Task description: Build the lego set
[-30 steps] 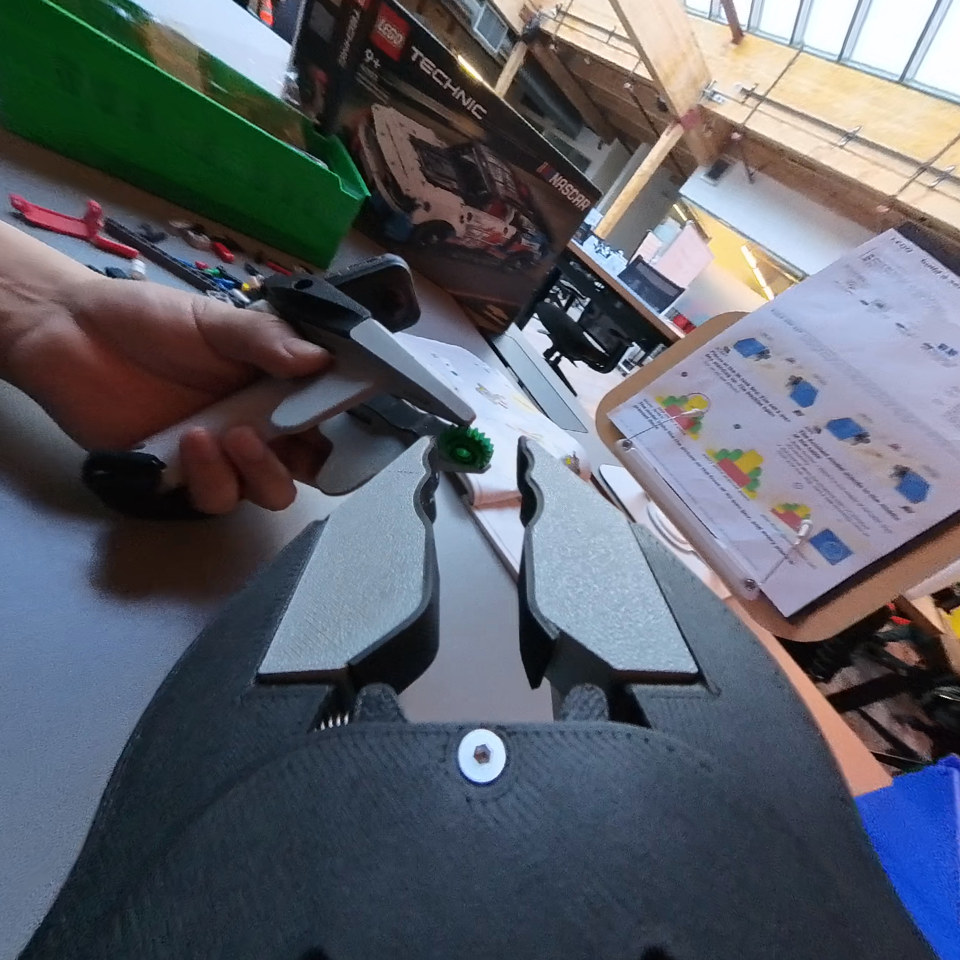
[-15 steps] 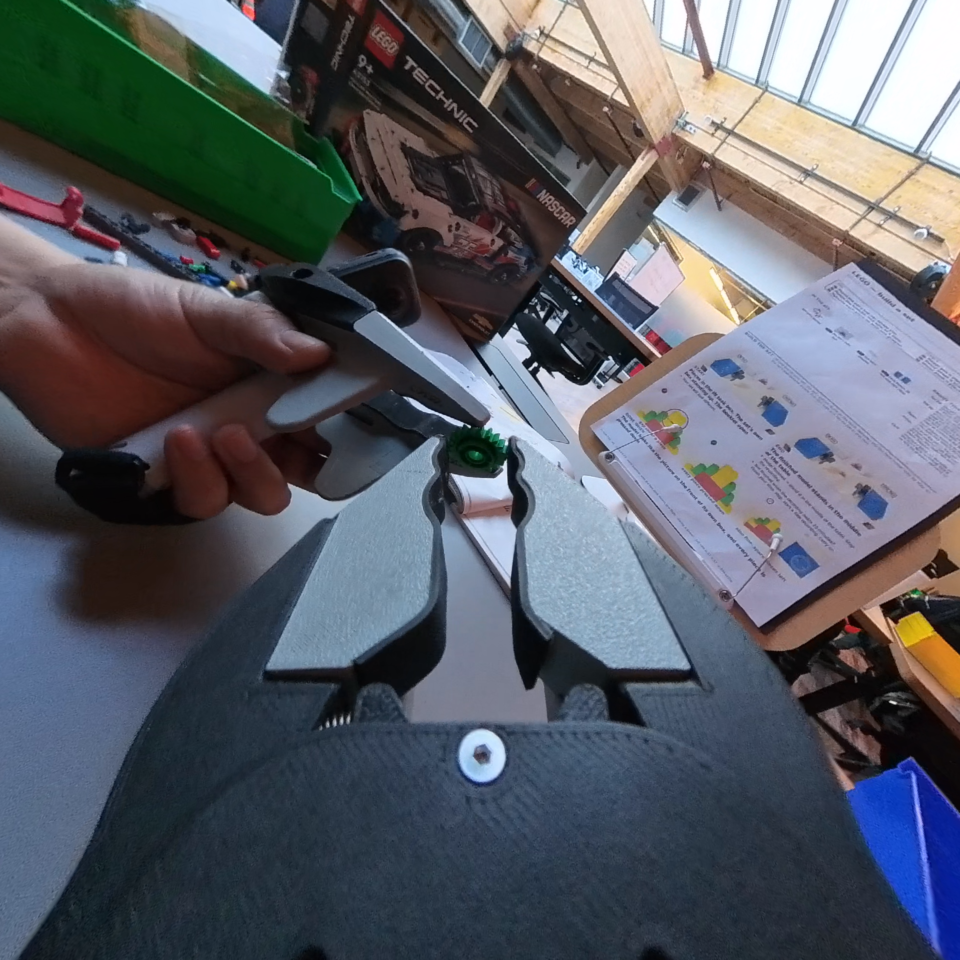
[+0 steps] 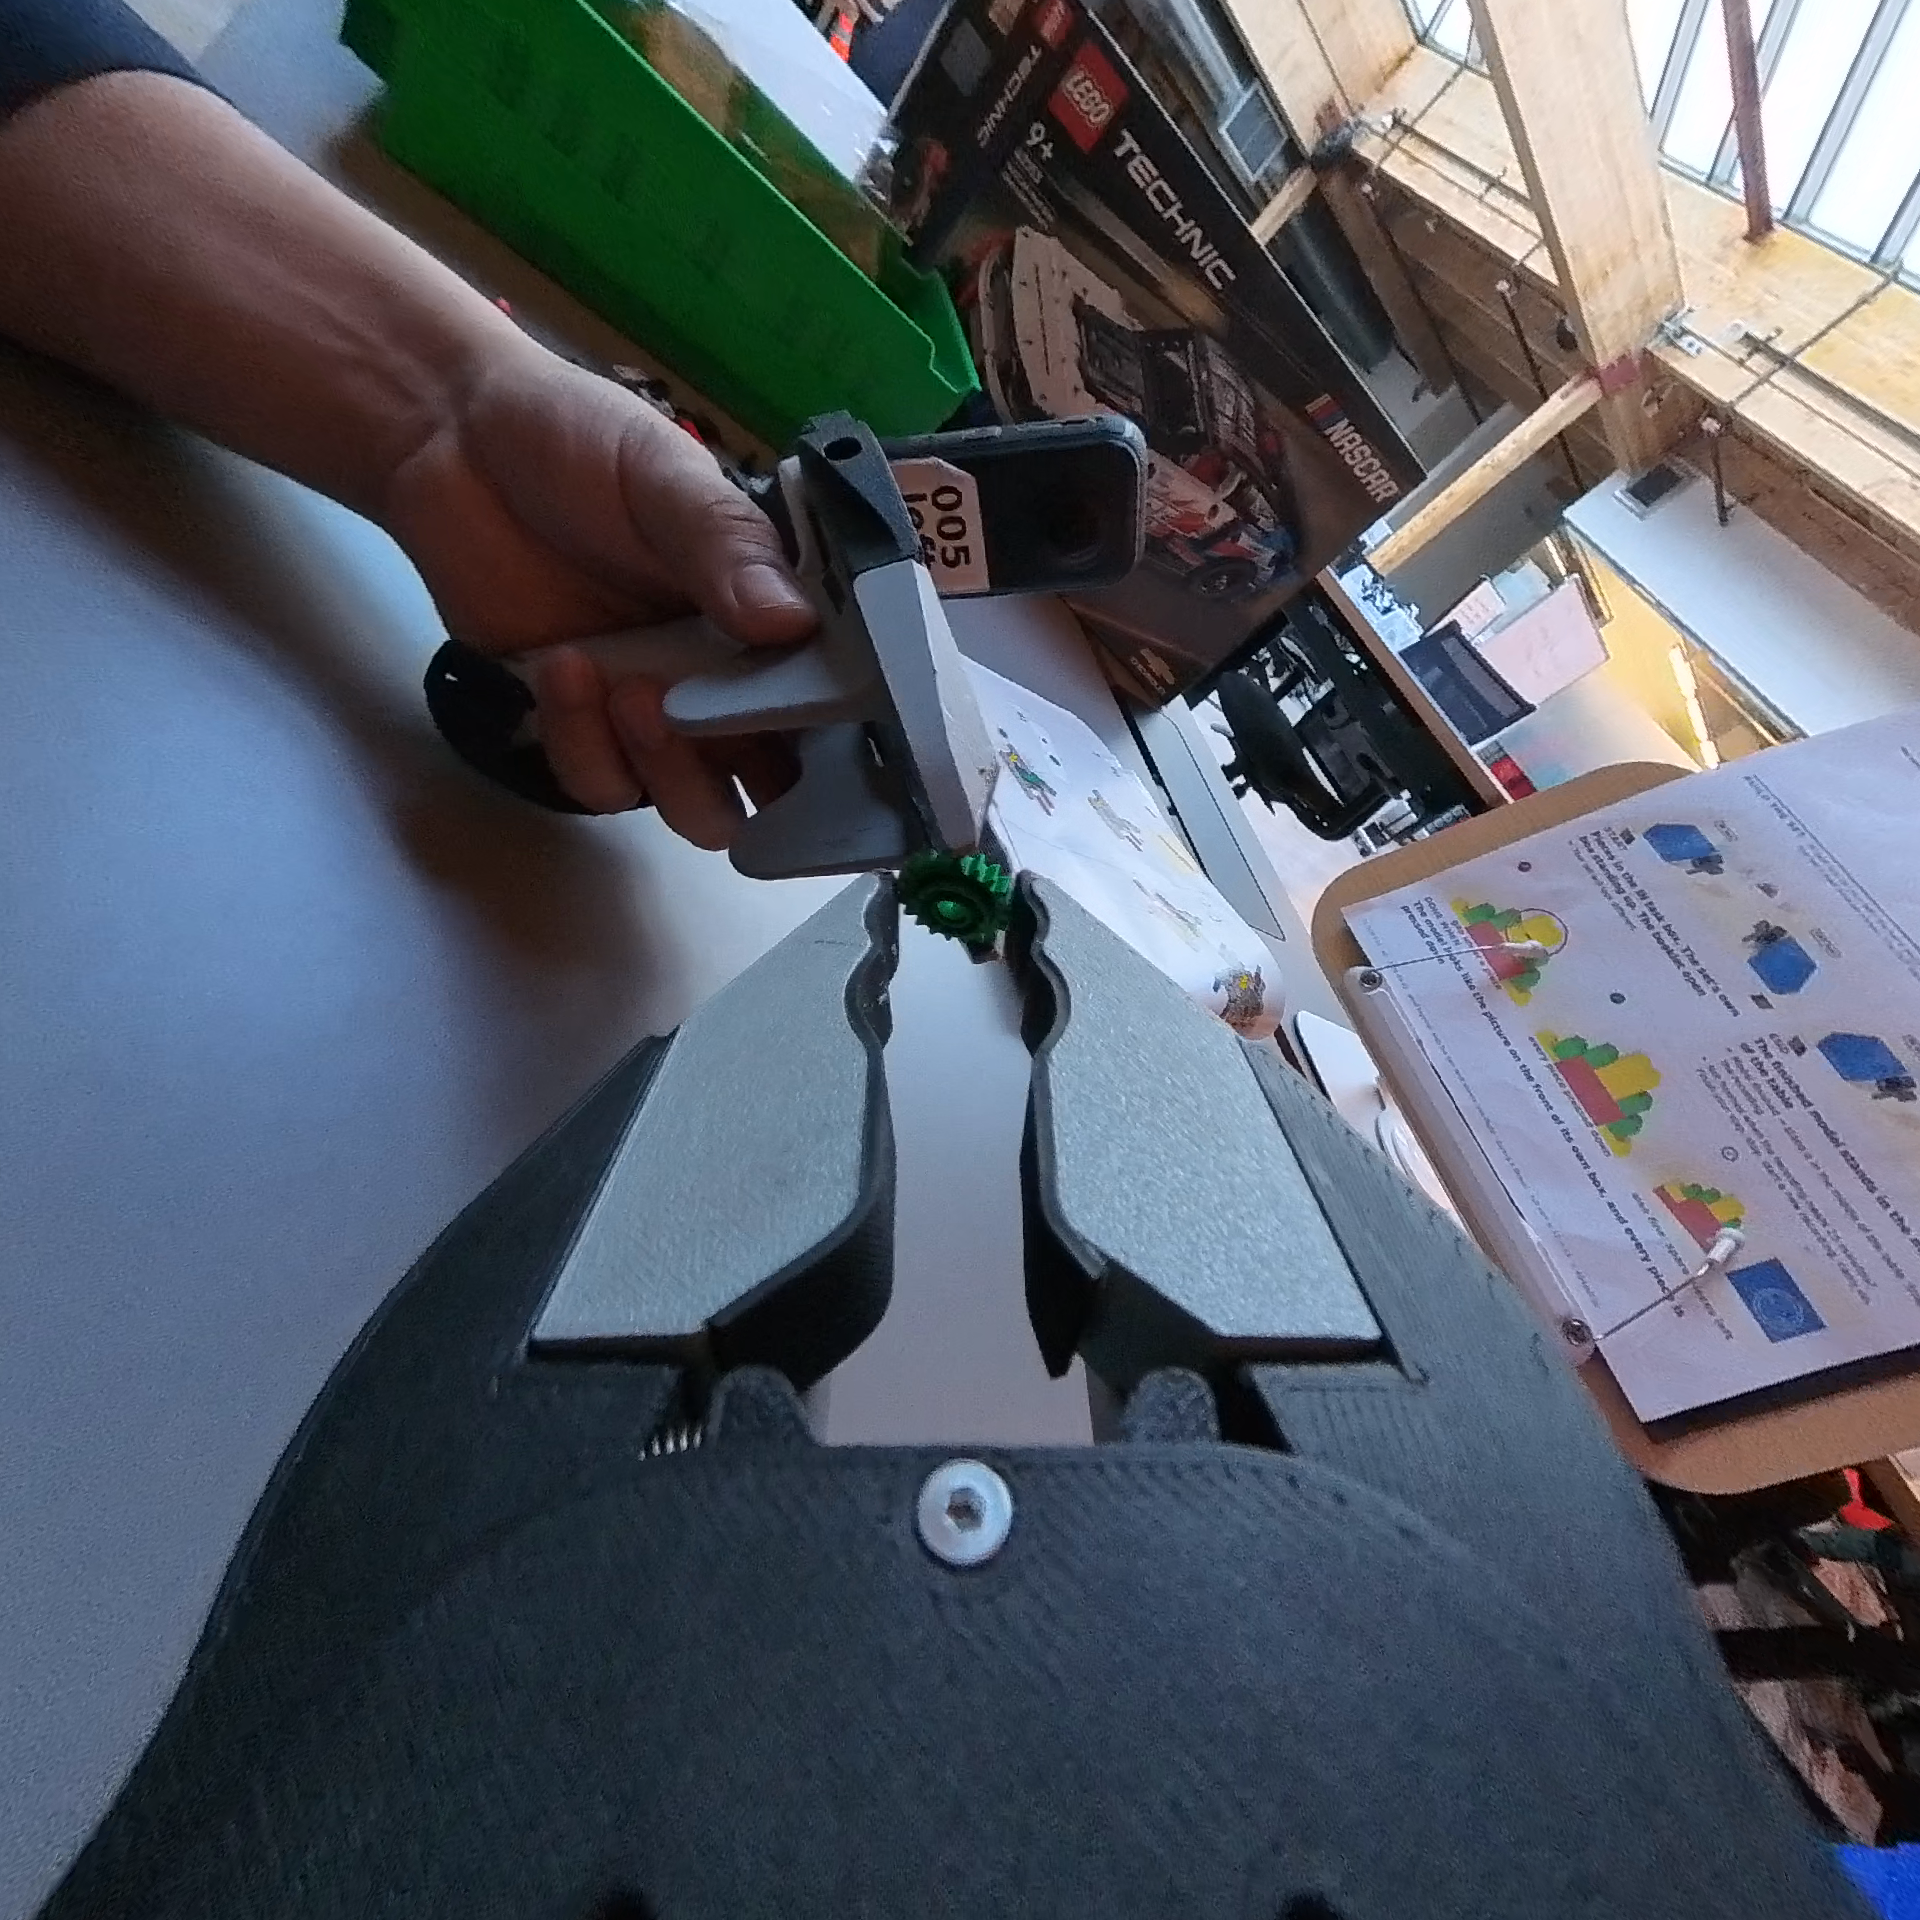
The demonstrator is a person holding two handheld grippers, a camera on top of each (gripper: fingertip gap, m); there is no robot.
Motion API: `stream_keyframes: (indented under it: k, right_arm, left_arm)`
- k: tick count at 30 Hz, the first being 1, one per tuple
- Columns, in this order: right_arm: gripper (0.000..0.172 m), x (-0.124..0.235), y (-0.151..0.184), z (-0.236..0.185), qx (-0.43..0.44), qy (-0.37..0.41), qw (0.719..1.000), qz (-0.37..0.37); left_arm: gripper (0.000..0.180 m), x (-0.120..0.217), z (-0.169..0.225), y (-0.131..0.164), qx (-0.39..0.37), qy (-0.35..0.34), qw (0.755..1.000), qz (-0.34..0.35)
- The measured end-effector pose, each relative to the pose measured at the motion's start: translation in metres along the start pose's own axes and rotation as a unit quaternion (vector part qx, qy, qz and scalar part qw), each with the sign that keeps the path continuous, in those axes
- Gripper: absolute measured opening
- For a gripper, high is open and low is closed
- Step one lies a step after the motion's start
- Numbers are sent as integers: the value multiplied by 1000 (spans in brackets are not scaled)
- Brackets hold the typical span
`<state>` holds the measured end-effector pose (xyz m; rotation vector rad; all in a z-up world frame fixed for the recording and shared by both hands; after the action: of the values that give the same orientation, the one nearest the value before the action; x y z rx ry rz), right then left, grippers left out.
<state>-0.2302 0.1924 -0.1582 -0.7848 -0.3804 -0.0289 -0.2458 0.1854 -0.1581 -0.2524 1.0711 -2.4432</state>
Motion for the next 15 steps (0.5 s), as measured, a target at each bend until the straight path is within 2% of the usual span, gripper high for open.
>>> stream_keyframes:
  k: [12, 15]
  right_arm:
    - [19, 3, 1, -8, 11, -42, 999, 12]
    - [19, 3, 0, -8, 7, -45, 999, 17]
  left_arm:
    - [18, -4, 1, 9, 0, 5, 999, -35]
    - [23, -4, 0, 8, 3, 4, 999, -34]
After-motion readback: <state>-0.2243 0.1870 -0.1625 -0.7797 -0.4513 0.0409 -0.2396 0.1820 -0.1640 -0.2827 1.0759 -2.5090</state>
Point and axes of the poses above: each gripper's, where its closed fingertips meet, x back along the fingers, y out of its underside, z = x × y across the jaws, the point moved 2 cm from there along x, back along the fingers, and after that the axes turned 13 degrees about -z, right-handed, at the moved point
